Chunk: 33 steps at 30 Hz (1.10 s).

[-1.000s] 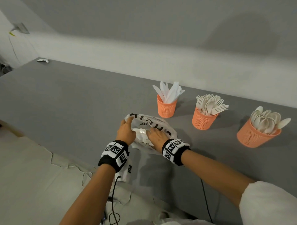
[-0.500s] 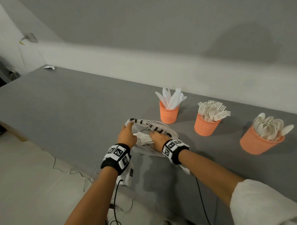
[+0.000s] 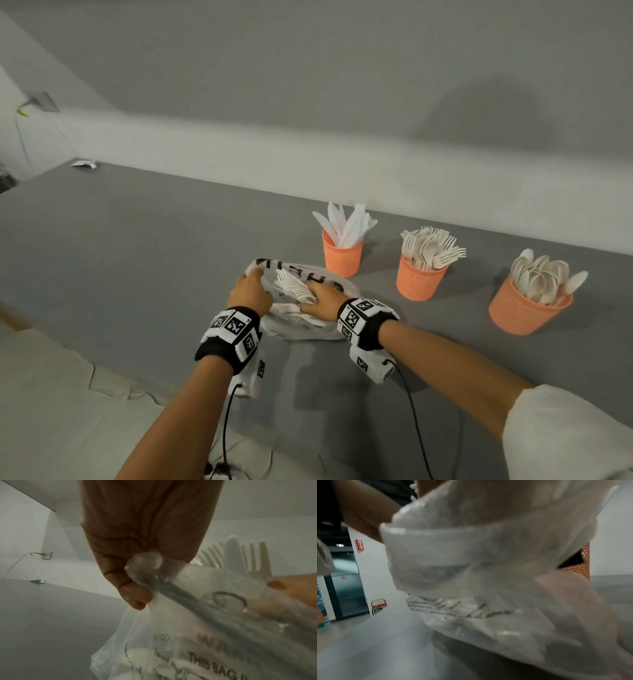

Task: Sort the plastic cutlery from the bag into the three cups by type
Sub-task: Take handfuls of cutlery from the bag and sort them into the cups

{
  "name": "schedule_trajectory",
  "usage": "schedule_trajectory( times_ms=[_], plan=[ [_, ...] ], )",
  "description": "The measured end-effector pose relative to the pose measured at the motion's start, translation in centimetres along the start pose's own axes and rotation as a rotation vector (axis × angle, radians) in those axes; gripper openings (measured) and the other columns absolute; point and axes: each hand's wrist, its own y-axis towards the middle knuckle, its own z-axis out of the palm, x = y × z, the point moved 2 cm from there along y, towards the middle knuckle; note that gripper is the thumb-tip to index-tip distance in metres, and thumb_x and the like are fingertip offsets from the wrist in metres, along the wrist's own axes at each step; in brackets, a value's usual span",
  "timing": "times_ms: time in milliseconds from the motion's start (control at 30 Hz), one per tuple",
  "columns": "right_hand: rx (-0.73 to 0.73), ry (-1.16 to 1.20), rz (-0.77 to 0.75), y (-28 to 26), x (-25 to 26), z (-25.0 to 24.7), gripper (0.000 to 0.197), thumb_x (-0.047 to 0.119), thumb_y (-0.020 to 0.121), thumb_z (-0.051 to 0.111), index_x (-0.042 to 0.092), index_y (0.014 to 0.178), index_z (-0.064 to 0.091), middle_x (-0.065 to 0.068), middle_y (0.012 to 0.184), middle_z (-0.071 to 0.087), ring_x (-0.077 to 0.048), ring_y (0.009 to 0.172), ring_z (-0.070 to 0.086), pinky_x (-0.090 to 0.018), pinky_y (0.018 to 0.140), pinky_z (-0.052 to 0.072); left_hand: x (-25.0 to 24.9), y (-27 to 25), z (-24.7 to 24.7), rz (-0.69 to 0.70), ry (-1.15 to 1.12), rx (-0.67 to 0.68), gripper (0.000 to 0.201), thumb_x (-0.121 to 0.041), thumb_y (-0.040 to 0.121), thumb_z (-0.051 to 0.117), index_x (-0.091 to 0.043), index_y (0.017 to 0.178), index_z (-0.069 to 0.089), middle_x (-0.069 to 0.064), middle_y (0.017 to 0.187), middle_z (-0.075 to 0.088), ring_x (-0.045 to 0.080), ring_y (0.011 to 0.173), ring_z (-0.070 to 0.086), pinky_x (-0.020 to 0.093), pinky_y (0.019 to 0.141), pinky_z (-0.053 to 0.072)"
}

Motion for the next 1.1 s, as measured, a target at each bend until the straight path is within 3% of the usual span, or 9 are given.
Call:
schedule_trajectory(
  times_ms=[67,200,300,433,567,667,800,933,1100],
  plan=[
    [-0.058,0.125,-0.022,-0.4,1.0,-0.5,0.015,0.011,0.084,0.058,0.002,0.096,0.06,-0.009,0.079,0.061,-0.026,0.081,0.056,-0.026,0.07,0.039,-0.1,0.3,-0.2,-0.007,-0.008,-0.028,0.054,-0.003,0.087,0.044,-0.015,0.139,0.037,0.019,0.14,0.038,0.037,0.12,0.049,0.04,0.101,0.039],
    [-0.143,0.376,-0.111,-1.4,3.0,-1.8,0.006,0.006,0.082,0.061,0.005,0.087,0.059,-0.006,0.07,0.056,-0.016,0.062,0.054,-0.029,0.063,0.045,-0.4,0.8,-0.6,0.001,-0.007,-0.062,0.053,0.002,0.088,0.042,-0.013,0.138,0.039,0.021,0.14,0.037,0.04,0.12,0.048,0.041,0.102,0.039],
    [-0.187,0.518,-0.14,-2.4,4.0,-3.7,0.011,0.007,0.087,0.06,0.015,0.08,0.056,0.003,0.062,0.055,0.002,0.048,0.053,-0.014,0.056,0.047,-0.7,1.0,-0.6,0.005,0.024,-0.067,0.053,0.003,0.088,0.041,-0.013,0.139,0.038,0.02,0.143,0.034,0.04,0.123,0.046,0.042,0.104,0.037],
    [-0.4,0.694,-0.086,-2.6,3.4,-6.6,0.009,0.02,0.089,0.061,0.012,0.085,0.06,0.006,0.049,0.057,-0.009,0.05,0.056,-0.028,0.071,0.053,-0.5,1.1,-0.3,0.001,0.025,-0.048,0.054,0.003,0.088,0.039,-0.013,0.14,0.037,0.021,0.143,0.032,0.041,0.123,0.045,0.044,0.104,0.038],
    [-0.564,0.927,-0.05,-3.5,2.2,-9.5,0.028,0.014,0.09,0.058,0.012,0.063,0.054,0.0,0.047,0.055,-0.014,0.041,0.054,-0.034,0.055,0.051,-1.2,0.8,-0.9,0.004,0.092,-0.041,0.046,-0.006,0.088,0.045,-0.012,0.134,0.045,0.022,0.139,0.034,0.04,0.124,0.04,0.044,0.107,0.035],
    [-0.689,1.023,-0.023,-4.7,1.0,-11.3,0.025,0.01,0.09,0.058,0.01,0.065,0.055,0.003,0.044,0.057,-0.012,0.041,0.056,-0.028,0.051,0.052,-3.9,-0.2,-2.2,0.122,0.116,-0.203,0.03,-0.019,0.089,0.051,-0.012,0.118,0.059,0.021,0.136,0.038,0.037,0.129,0.033,0.044,0.109,0.027],
    [-0.829,1.14,0.013,-5.9,-0.7,-12.9,0.027,0.008,0.089,0.057,0.009,0.062,0.054,0.001,0.045,0.059,-0.012,0.042,0.058,-0.022,0.049,0.05,-9.8,-2.5,-3.3,0.455,-0.305,-0.36,0.018,-0.009,0.089,0.052,-0.006,0.102,0.064,0.015,0.121,0.054,0.025,0.116,0.047,0.029,0.095,0.038],
    [-0.927,1.244,0.026,-7.3,-2.0,-14.8,0.025,0.012,0.09,0.058,0.011,0.065,0.053,0.0,0.045,0.056,-0.016,0.04,0.054,-0.026,0.048,0.048,-15.2,-4.7,-2.0,0.426,-0.866,-0.08,0.019,-0.008,0.094,0.045,-0.003,0.105,0.06,0.004,0.092,0.058,0.017,0.087,0.053,0.019,0.072,0.043],
    [-1.083,1.246,-0.007,-9.6,-3.4,-17.9,0.032,0.01,0.09,0.057,0.011,0.06,0.048,0.003,0.038,0.05,-0.015,0.034,0.05,-0.027,0.045,0.046,-18.4,-5.6,1.8,0.039,-1.271,0.366,0.024,-0.02,0.095,0.041,-0.016,0.073,0.049,0.002,0.068,0.046,0.014,0.061,0.044,0.02,0.048,0.043]
  ],
)
